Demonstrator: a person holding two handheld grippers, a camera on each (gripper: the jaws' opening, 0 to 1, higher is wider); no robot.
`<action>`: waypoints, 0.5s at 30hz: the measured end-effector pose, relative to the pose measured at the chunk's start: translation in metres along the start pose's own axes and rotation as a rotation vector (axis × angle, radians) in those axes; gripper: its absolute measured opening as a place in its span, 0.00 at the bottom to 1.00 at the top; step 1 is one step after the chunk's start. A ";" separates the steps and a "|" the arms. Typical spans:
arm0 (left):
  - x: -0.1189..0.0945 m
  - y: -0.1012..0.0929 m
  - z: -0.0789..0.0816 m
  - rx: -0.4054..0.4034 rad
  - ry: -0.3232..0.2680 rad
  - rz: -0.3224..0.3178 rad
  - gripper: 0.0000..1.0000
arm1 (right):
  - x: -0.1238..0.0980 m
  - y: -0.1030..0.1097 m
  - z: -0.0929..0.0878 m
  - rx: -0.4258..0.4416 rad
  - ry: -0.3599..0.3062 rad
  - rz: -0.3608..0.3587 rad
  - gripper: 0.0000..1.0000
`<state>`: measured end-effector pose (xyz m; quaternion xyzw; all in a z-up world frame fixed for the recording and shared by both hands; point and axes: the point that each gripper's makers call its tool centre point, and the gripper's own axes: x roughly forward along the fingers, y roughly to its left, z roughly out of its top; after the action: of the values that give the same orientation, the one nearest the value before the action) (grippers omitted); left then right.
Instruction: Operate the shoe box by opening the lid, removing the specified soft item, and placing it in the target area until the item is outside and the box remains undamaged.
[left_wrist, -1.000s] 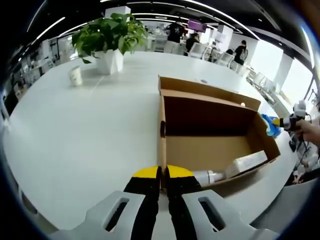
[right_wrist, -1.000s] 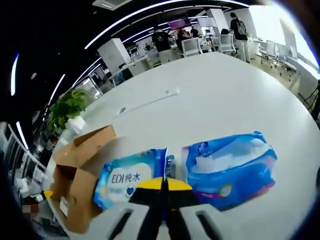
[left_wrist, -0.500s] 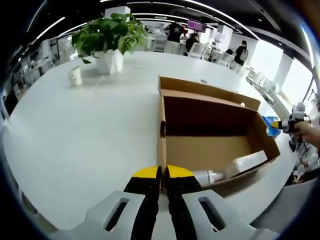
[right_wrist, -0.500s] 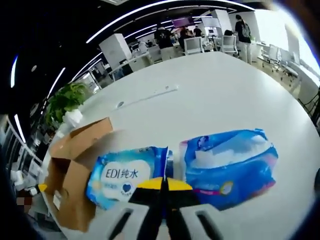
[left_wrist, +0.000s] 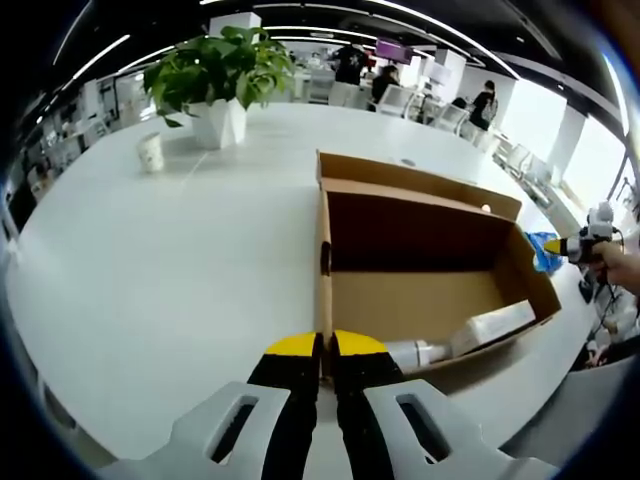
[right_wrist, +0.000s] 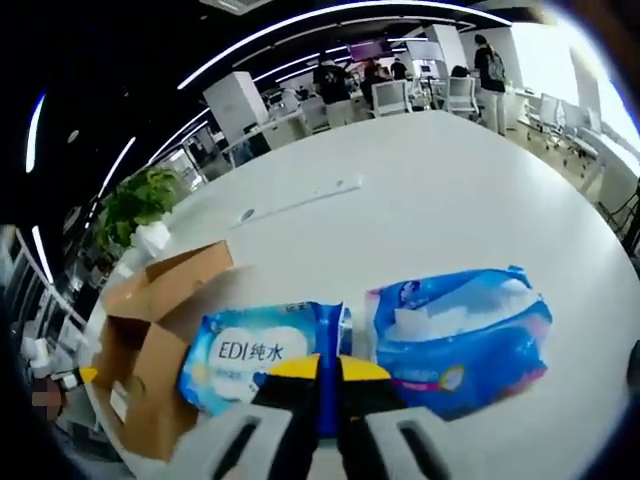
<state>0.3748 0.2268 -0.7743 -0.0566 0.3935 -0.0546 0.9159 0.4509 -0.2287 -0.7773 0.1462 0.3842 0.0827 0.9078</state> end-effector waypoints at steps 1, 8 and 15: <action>0.000 0.000 0.000 0.000 0.000 0.001 0.01 | 0.000 0.000 0.001 -0.003 -0.003 0.003 0.02; 0.000 0.000 0.000 0.002 -0.001 0.001 0.01 | -0.002 0.018 0.012 -0.120 -0.021 0.100 0.10; 0.000 0.001 0.000 0.002 0.000 0.002 0.01 | -0.007 0.036 0.017 -0.209 -0.012 0.192 0.15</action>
<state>0.3746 0.2273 -0.7745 -0.0553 0.3934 -0.0542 0.9161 0.4569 -0.2002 -0.7497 0.0873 0.3525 0.2078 0.9083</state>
